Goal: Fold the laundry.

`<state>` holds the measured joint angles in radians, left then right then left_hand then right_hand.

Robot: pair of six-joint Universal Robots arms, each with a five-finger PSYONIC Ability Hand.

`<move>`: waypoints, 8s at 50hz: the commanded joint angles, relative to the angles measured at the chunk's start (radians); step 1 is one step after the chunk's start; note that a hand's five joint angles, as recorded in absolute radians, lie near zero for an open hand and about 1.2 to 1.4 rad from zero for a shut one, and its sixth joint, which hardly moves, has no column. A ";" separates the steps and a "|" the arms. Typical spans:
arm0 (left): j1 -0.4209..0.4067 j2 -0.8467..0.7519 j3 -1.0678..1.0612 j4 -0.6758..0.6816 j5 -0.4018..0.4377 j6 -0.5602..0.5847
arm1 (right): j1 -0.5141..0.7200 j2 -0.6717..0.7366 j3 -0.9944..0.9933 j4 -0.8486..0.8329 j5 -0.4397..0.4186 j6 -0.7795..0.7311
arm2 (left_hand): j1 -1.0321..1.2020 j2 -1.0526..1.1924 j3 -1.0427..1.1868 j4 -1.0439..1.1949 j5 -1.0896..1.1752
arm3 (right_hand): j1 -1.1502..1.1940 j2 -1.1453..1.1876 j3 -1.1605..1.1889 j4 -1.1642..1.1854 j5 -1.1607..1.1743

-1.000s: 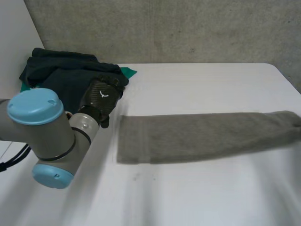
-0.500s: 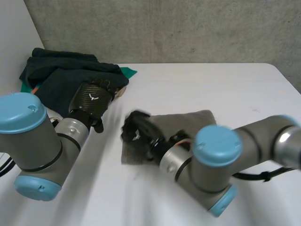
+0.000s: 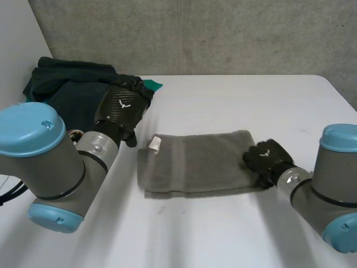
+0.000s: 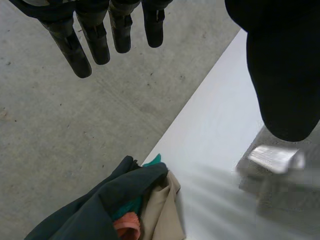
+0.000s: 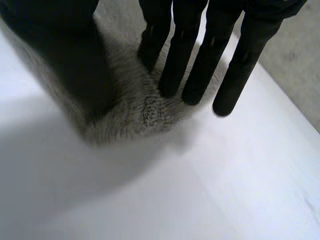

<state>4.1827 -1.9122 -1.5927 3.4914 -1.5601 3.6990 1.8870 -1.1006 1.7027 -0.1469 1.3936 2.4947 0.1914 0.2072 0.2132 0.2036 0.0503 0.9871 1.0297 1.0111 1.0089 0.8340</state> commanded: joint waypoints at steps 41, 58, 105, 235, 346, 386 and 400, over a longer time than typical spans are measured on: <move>-0.214 -0.298 0.303 -0.232 -0.141 -0.409 | 0.116 0.077 -0.336 0.153 -0.131 0.584 | 0.010 -0.005 -0.011 -0.002 -0.023 | -0.813 -0.855 -0.837 -0.834 -0.834; -0.170 -0.351 0.283 -0.348 -0.270 -0.277 | 0.124 0.219 -0.410 0.253 -0.035 0.374 | 0.048 0.033 0.027 0.036 0.015 | -0.635 -0.678 -0.659 -0.657 -0.657; -0.099 -0.060 0.304 -0.338 0.462 -0.356 | 0.247 0.165 -0.077 -0.163 0.053 0.799 | 0.028 0.012 0.006 0.016 -0.005 | -0.419 -0.462 -0.443 -0.441 -0.440; 0.516 -0.792 1.146 -0.304 0.374 -0.068 | -0.236 -0.315 0.204 -0.017 -0.447 0.046 | 0.667 0.651 0.645 0.655 0.633 | -0.813 -0.855 -0.837 -0.834 -0.834; 0.215 0.179 -0.047 -0.172 0.100 -0.332 | 0.098 0.030 -0.690 0.405 -0.194 -0.128 | 1.205 1.189 1.183 1.193 1.171 | 0.409 0.367 0.385 0.387 0.388; 0.100 0.194 -0.171 -0.140 0.112 -0.237 | 0.008 -0.202 -0.417 0.652 -0.223 -0.014 | 1.205 1.189 1.183 1.193 1.171 | -0.570 -0.613 -0.594 -0.592 -0.592; 0.039 0.280 -0.269 -0.144 0.101 -0.231 | -0.009 -0.059 -0.617 0.649 -0.217 0.042 | 1.205 1.189 1.183 1.193 1.171 | -0.579 -0.622 -0.603 -0.601 -0.601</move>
<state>4.2541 -1.6744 -1.8153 3.3491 -1.4528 3.4686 1.8654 -1.2839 1.1626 0.4829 1.1780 2.5372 1.1411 1.1911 1.1957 1.2008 0.9592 0.4285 0.4184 0.4229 0.3992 0.1976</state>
